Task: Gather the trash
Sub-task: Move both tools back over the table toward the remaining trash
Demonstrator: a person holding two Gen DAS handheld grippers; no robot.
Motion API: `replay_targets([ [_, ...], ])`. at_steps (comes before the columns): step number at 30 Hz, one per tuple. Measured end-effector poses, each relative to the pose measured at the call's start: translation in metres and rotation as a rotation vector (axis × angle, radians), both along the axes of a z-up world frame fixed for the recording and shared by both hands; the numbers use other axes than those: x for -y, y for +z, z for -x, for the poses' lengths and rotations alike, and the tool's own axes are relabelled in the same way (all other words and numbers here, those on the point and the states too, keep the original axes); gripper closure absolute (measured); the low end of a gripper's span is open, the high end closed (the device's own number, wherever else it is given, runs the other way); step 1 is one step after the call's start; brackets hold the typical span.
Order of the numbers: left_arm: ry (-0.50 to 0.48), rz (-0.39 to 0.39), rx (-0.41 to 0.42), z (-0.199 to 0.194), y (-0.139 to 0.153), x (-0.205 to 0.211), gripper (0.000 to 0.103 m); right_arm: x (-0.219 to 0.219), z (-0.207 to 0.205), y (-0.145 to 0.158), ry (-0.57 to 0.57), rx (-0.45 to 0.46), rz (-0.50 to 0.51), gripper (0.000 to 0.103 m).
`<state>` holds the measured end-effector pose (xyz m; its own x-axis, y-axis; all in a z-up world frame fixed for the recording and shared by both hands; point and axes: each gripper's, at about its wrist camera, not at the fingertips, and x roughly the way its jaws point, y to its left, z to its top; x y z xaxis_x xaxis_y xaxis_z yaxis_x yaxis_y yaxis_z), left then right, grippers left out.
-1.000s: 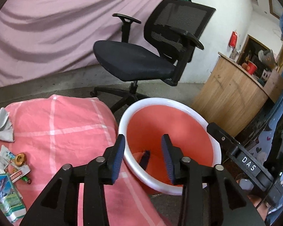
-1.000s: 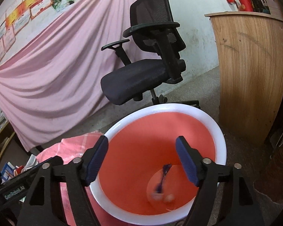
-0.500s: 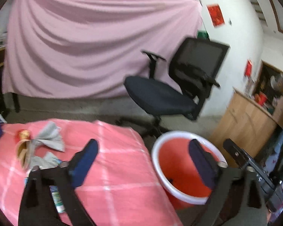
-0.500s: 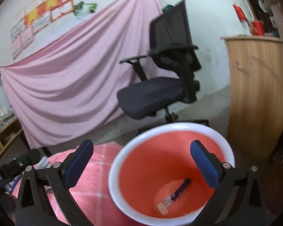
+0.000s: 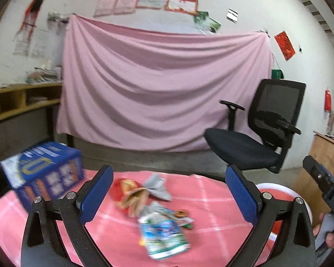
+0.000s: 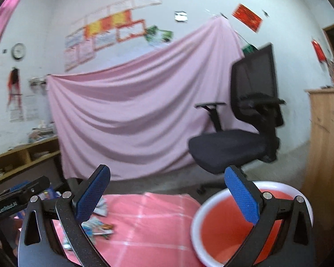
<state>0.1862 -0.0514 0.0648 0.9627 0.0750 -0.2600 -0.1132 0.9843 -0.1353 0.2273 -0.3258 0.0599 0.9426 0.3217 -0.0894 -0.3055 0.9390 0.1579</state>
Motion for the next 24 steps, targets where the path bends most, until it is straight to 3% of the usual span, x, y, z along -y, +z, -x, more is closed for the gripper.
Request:
replay_targets([
  [5, 0.067, -0.043, 0.043, 0.027, -0.004, -0.026, 0.002, -0.036, 0.01, 0.0, 0.087, 0.062, 0.057, 0.0],
  [11, 0.098, -0.048, 0.028, 0.046, -0.02, -0.049, 0.002, -0.069, 0.017, -0.01, 0.149, 0.087, 0.146, 0.0],
  [19, 0.067, -0.002, -0.087, 0.041, -0.044, -0.062, 0.002, -0.09, 0.009, -0.031, 0.165, -0.004, 0.237, 0.0],
  [24, 0.03, -0.001, -0.193, 0.028, -0.055, -0.06, 0.002, -0.095, -0.01, -0.042, 0.155, -0.124, 0.259, 0.0],
])
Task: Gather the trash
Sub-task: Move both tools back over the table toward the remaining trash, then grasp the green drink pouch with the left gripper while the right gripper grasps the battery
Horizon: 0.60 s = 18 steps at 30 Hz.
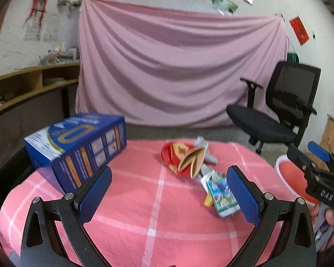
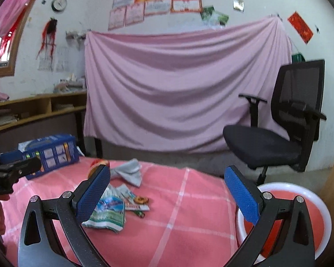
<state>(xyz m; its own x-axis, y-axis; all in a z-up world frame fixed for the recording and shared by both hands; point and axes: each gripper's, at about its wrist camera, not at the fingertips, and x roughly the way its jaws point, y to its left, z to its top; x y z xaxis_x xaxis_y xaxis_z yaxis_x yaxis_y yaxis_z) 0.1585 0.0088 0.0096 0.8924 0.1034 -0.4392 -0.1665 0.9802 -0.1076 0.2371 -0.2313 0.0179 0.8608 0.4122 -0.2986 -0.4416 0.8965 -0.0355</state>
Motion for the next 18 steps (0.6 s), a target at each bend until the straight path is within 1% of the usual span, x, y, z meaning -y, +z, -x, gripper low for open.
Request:
replay_targets([
  [6, -0.079, 0.05, -0.085, -0.015, -0.007, 0.003, 0.005, 0.004, -0.025, -0.014, -0.03, -0.154, 0.011, 0.0],
  [8, -0.118, 0.051, -0.114, -0.019, -0.009, 0.009, 0.012, 0.006, -0.032, -0.018, -0.029, -0.197, 0.012, 0.0],
  [10, -0.151, 0.055, -0.151, -0.027, -0.012, 0.013, 0.025, 0.006, -0.037, -0.022, -0.027, -0.237, 0.02, 0.0],
  [11, -0.169, 0.061, -0.175, -0.031, -0.014, 0.015, 0.028, 0.007, -0.04, -0.024, -0.024, -0.254, 0.023, 0.003],
  [13, -0.2, 0.08, -0.21, -0.04, -0.017, 0.018, 0.04, 0.005, -0.042, -0.027, -0.018, -0.279, 0.031, 0.005],
  [14, -0.217, 0.093, -0.23, -0.044, -0.018, 0.019, 0.043, 0.005, -0.043, -0.028, -0.015, -0.29, 0.039, 0.005],
  [15, -0.228, 0.104, -0.246, -0.048, -0.02, 0.02, 0.048, 0.004, -0.044, -0.029, -0.011, -0.298, 0.046, 0.005],
  [18, -0.251, 0.139, -0.291, -0.059, -0.024, 0.02, 0.057, 0.0, -0.045, -0.031, 0.004, -0.313, 0.066, 0.009],
])
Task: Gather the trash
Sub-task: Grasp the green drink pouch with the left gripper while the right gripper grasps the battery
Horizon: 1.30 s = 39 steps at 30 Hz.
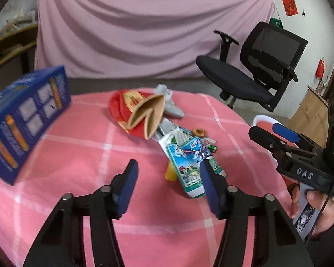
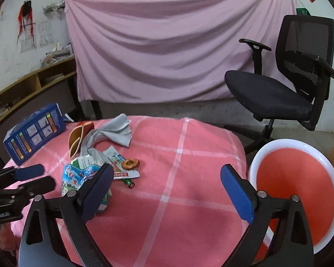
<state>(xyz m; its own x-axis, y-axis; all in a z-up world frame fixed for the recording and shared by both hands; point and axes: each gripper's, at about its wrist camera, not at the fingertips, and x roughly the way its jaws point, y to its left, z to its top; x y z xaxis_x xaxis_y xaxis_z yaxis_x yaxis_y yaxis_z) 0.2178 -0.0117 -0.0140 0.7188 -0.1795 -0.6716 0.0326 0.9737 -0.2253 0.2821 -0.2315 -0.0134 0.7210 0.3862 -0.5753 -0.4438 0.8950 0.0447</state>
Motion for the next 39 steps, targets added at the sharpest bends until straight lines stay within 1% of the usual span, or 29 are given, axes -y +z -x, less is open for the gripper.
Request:
replay_targets([
  [1, -0.004, 0.013, -0.021, -0.005, -0.002, 0.0, 0.063, -0.002, 0.0, -0.001, 0.003, -0.003, 0.005, 0.011],
  [3, -0.007, 0.037, -0.047, -0.012, -0.002, -0.001, 0.071, -0.004, -0.002, -0.002, 0.013, -0.015, 0.015, 0.013],
  [5, -0.008, 0.069, -0.059, -0.017, -0.002, -0.004, 0.073, -0.005, -0.004, -0.003, 0.022, -0.03, 0.022, 0.015],
  [6, -0.008, 0.076, -0.06, -0.018, -0.002, -0.005, 0.077, -0.006, -0.005, -0.005, 0.03, -0.042, 0.026, 0.015],
  [7, -0.009, 0.084, -0.062, -0.02, -0.001, -0.006, 0.082, -0.008, -0.007, -0.007, 0.042, -0.058, 0.031, 0.016],
  [9, -0.012, 0.092, -0.065, -0.021, 0.001, -0.006, 0.085, -0.011, -0.012, -0.012, 0.069, -0.095, 0.04, 0.016],
  [10, -0.013, 0.094, -0.063, -0.021, 0.002, -0.007, 0.087, -0.013, -0.013, -0.014, 0.079, -0.109, 0.044, 0.019],
  [11, -0.017, 0.097, -0.062, -0.021, 0.003, -0.007, 0.088, -0.016, -0.015, -0.016, 0.096, -0.131, 0.05, 0.029],
  [13, -0.021, 0.099, -0.058, -0.02, 0.003, -0.007, 0.089, -0.022, -0.021, -0.023, 0.126, -0.183, 0.066, 0.035],
  [15, -0.024, 0.102, -0.052, -0.018, 0.004, -0.006, 0.089, -0.027, -0.023, -0.03, 0.153, -0.222, 0.076, 0.037],
  [17, -0.018, 0.108, -0.045, -0.016, 0.005, -0.009, 0.089, -0.031, -0.025, -0.035, 0.178, -0.255, 0.084, 0.043],
  [19, -0.009, 0.11, -0.043, -0.012, 0.006, -0.012, 0.089, -0.035, -0.027, -0.038, 0.195, -0.277, 0.1, 0.044],
  [22, 0.01, 0.12, -0.04, -0.002, 0.007, -0.021, 0.089, -0.041, -0.03, -0.04, 0.207, -0.276, 0.127, 0.045],
  [27, 0.046, 0.152, -0.024, 0.013, 0.008, -0.04, 0.089, -0.052, -0.04, -0.043, 0.237, -0.283, 0.15, 0.054],
  [29, 0.049, 0.171, -0.017, 0.02, 0.008, -0.047, 0.09, -0.054, -0.04, -0.043, 0.254, -0.287, 0.15, 0.066],
  [30, 0.047, 0.175, -0.017, 0.02, 0.009, -0.048, 0.09, -0.055, -0.039, -0.043, 0.265, -0.286, 0.151, 0.07],
  [31, 0.045, 0.173, -0.018, 0.021, 0.009, -0.049, 0.09, -0.055, -0.038, -0.043, 0.271, -0.283, 0.152, 0.077],
  [32, 0.042, 0.167, -0.018, 0.023, 0.01, -0.049, 0.09, -0.055, -0.036, -0.042, 0.278, -0.279, 0.154, 0.087],
  [35, 0.029, 0.153, -0.009, 0.029, 0.013, -0.045, 0.09, -0.055, -0.028, -0.041, 0.292, -0.263, 0.17, 0.093],
  [39, 0.008, 0.123, 0.004, 0.037, 0.018, -0.034, 0.091, -0.054, -0.013, -0.039, 0.306, -0.247, 0.184, 0.095],
])
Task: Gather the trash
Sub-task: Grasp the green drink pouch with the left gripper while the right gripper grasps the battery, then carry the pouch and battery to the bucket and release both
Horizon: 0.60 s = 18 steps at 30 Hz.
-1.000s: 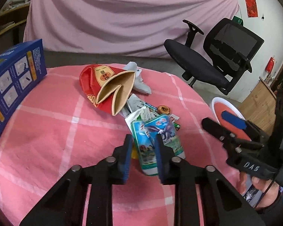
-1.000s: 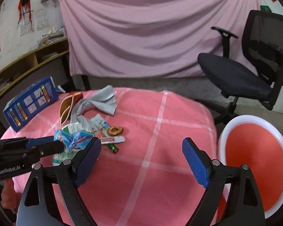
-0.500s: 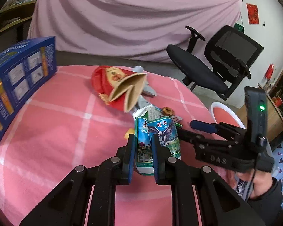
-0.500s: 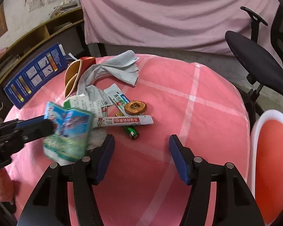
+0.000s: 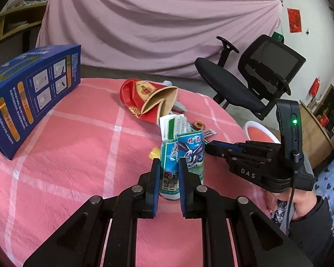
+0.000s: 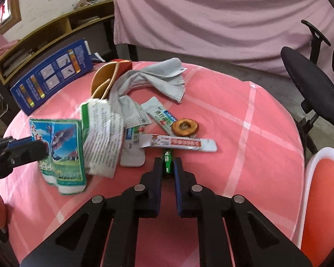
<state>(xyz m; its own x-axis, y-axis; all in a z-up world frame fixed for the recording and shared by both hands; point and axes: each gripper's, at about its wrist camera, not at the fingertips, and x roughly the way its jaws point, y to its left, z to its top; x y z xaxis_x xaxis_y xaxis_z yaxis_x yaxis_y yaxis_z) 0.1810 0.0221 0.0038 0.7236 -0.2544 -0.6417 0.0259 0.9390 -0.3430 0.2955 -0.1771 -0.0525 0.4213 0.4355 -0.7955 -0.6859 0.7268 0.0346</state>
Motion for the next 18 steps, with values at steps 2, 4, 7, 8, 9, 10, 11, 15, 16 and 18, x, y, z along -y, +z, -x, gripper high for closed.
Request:
replay_targets([
  [2, -0.01, -0.021, 0.01, 0.005, 0.001, 0.002, 0.091, 0.004, 0.007, 0.002, 0.007, 0.005, -0.006, 0.095],
  [4, -0.013, -0.043, 0.017, 0.007, 0.002, 0.008, 0.092, 0.009, 0.014, 0.005, 0.014, 0.009, -0.02, 0.095],
  [7, -0.019, -0.067, 0.031, 0.011, 0.002, 0.013, 0.092, 0.017, 0.026, 0.013, 0.018, 0.034, -0.049, 0.095],
  [8, -0.02, -0.07, 0.035, 0.013, 0.001, 0.015, 0.093, 0.017, 0.029, 0.015, 0.019, 0.041, -0.056, 0.095],
  [9, -0.019, -0.074, 0.041, 0.015, 0.001, 0.018, 0.093, 0.02, 0.034, 0.018, 0.02, 0.052, -0.067, 0.095],
  [10, -0.018, -0.081, 0.048, 0.017, 0.001, 0.02, 0.094, 0.021, 0.04, 0.021, 0.025, 0.063, -0.079, 0.095],
  [11, -0.015, -0.094, 0.059, 0.019, 0.001, 0.024, 0.094, 0.022, 0.044, 0.023, 0.029, 0.074, -0.088, 0.095],
  [15, 0.003, -0.157, 0.105, 0.027, 0.002, 0.041, 0.094, 0.023, 0.058, 0.032, 0.046, 0.124, -0.128, 0.095],
  [16, 0.006, -0.172, 0.12, 0.029, 0.003, 0.045, 0.094, 0.024, 0.06, 0.035, 0.046, 0.143, -0.141, 0.095],
  [18, 0.011, -0.199, 0.154, 0.033, 0.005, 0.051, 0.094, 0.027, 0.064, 0.039, 0.037, 0.172, -0.161, 0.095],
])
